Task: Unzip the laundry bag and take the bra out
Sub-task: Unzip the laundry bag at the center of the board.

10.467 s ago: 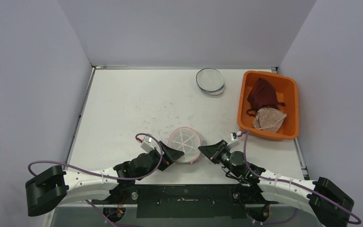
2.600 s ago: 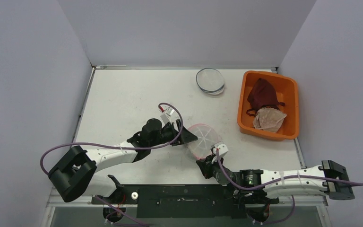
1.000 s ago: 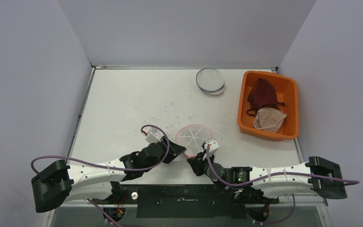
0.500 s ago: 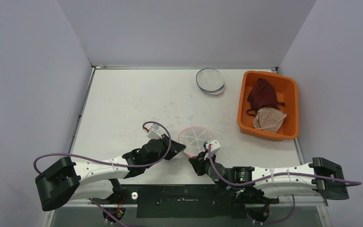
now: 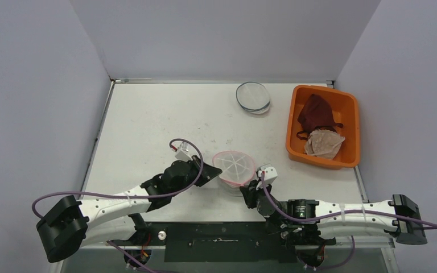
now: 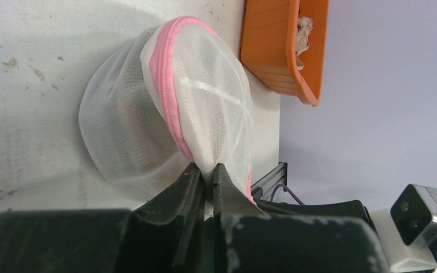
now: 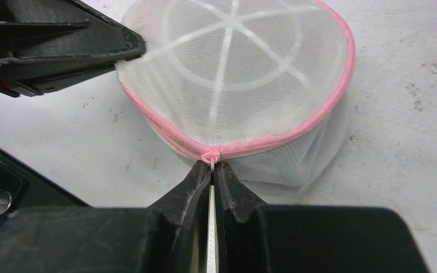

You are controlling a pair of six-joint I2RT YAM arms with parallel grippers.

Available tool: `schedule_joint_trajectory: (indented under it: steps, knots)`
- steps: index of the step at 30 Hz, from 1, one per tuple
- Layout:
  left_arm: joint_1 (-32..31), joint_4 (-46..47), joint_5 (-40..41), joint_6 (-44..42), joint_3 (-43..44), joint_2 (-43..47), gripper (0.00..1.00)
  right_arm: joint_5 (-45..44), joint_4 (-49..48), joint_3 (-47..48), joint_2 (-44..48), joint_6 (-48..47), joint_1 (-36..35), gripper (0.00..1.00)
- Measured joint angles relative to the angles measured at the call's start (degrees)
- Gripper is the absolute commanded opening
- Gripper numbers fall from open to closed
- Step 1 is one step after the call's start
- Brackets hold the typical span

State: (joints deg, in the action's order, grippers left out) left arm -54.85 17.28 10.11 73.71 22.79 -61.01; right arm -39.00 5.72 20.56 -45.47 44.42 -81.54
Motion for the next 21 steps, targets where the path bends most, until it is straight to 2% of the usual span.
schedule_joint_trajectory:
  steps: [6,12,21]
  knots:
    - [4.24,-2.03,-6.75,-4.17,2.4,0.0,0.0,-1.03,1.99,0.02,2.25,-0.98,-0.04,0.05]
    - [11.15,-7.56,-17.29,-10.29,7.52,-0.09,0.0,-0.5,-3.82,-0.11,2.38,-3.45,-2.47,0.05]
    - [12.96,-15.8,-25.81,-20.15,20.02,-4.72,0.0,0.57,-17.42,0.46,-9.88,-6.34,-4.63,0.05]
